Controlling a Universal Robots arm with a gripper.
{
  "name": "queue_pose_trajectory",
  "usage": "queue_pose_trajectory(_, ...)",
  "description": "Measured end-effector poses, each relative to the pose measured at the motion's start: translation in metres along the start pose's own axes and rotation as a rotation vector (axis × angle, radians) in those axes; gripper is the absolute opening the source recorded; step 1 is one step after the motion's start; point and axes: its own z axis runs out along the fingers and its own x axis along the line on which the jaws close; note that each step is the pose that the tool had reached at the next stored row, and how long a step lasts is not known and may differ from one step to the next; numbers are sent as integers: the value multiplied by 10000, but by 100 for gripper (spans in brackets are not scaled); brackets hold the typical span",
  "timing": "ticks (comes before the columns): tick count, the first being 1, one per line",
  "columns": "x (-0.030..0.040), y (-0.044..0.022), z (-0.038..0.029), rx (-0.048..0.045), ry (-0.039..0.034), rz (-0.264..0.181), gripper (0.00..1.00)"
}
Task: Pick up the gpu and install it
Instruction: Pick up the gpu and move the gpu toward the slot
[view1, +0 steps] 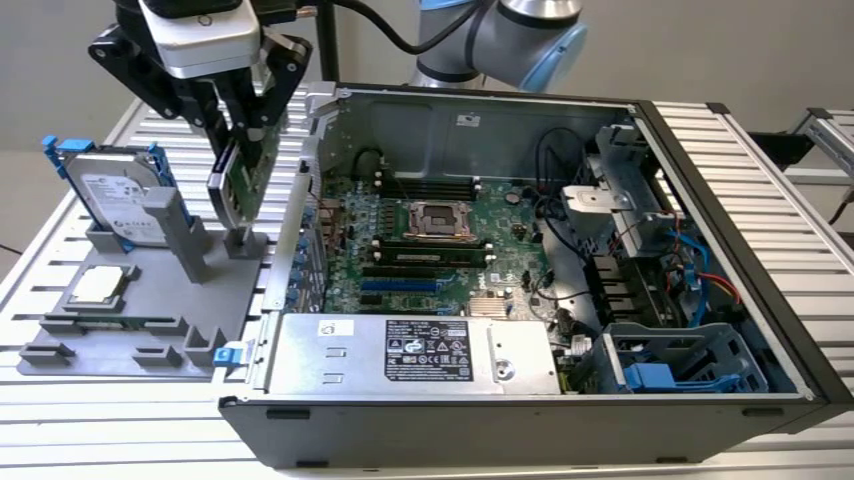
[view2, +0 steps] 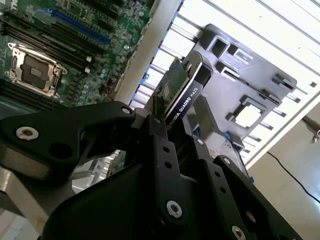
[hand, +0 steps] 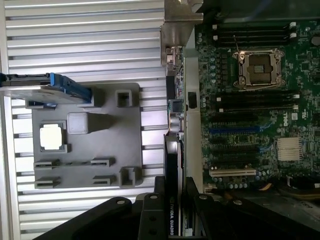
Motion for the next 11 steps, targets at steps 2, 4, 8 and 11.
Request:
queue_pose_trajectory(2,-23,4,0,0,0,0,0)
queue_pose_trajectory(4,-45,7,1,0,0,0,0)
queue_pose_trajectory(8,-90,15,3,-1,-1,0,0)
queue_pose_trajectory(11,-124,20,3,-1,0,0,0)
